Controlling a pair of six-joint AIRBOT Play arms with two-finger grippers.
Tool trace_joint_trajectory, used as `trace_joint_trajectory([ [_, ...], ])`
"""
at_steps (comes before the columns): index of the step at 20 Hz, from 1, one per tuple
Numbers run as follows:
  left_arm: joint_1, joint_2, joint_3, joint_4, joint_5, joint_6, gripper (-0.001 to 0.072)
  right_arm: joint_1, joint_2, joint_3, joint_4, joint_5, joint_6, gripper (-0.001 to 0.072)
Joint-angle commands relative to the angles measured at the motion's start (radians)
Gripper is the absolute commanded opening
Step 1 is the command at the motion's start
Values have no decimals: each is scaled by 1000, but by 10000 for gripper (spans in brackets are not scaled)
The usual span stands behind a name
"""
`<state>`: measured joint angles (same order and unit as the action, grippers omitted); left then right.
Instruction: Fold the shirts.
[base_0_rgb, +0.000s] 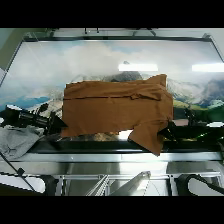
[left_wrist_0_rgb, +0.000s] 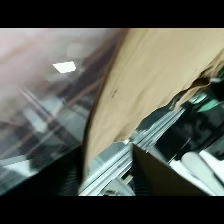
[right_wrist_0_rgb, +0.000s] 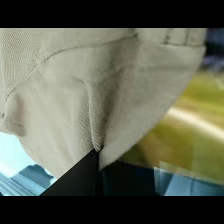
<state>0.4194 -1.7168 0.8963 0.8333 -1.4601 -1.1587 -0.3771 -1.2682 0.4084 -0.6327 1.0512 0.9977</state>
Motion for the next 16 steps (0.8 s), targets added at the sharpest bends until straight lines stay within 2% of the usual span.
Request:
trace_joint_trajectory([
  [1, -55, 2, -51, 13, -16, 13, 104, 3, 57, 0, 26, 60, -3, 23],
  [2, -56, 2, -53, 10, -27, 44, 22, 3, 79, 0, 27, 68, -2, 22],
  [5, -39, 5, -11, -2, -69, 46, 22, 1, 154, 0, 23, 115, 27, 22],
  [8, 1, 70, 23, -78, -127, 55, 23, -22, 257, 1, 20, 226, 91, 23],
  [12, 79, 171, 68, -10, -180, 29, 24, -114, 431, 1, -29, 316, 182, 23],
  [16, 139, 185, 68, 31, -219, 23, 23, -195, 508, 1, -38, 355, 176, 23],
])
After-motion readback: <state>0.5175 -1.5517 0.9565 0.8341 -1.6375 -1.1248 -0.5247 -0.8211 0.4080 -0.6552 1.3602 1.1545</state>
